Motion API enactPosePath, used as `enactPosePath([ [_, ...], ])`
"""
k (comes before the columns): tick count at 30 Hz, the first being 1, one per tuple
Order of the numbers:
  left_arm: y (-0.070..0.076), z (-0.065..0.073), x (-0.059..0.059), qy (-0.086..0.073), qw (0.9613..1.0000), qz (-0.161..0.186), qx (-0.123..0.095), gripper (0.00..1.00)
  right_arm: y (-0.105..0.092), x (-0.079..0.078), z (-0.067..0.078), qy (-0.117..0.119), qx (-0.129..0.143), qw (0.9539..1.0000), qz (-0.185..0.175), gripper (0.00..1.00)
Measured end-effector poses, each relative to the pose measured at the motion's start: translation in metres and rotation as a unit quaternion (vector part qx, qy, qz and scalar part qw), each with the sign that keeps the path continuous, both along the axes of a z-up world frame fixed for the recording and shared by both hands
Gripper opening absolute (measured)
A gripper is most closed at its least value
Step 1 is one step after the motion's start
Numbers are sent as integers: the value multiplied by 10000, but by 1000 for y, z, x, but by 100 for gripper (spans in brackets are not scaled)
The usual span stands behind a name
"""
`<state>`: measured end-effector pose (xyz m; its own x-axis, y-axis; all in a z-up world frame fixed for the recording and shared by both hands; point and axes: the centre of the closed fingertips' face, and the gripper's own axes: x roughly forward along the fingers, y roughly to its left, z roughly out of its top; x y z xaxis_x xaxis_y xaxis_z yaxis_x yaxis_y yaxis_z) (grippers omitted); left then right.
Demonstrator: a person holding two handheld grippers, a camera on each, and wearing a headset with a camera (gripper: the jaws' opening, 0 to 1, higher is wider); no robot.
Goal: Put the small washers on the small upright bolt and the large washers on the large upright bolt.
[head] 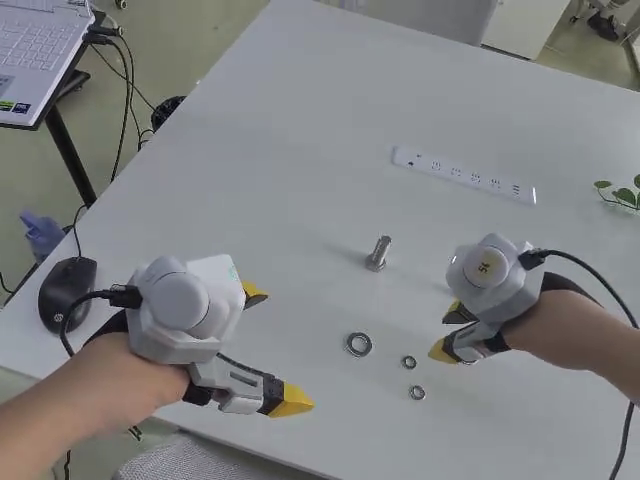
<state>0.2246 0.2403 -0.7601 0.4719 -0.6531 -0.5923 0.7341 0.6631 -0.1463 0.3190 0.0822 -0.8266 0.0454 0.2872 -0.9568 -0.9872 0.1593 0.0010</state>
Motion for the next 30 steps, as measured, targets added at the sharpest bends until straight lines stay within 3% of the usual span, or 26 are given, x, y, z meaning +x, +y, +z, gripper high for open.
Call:
enactPosePath([
  [9,-1,-2,-4,-21,9999,-87,118,85,5,-12,-17,91,-5,9999,-96,35],
  [20,3,-3,-12,72,9998,-72,151,84,8,-9,-44,77,5,9996,-263,35],
  [30,2,-1,-14,74,9999,-46,103,83,4,-14,-51,-1,-26,9995,-322,35],
])
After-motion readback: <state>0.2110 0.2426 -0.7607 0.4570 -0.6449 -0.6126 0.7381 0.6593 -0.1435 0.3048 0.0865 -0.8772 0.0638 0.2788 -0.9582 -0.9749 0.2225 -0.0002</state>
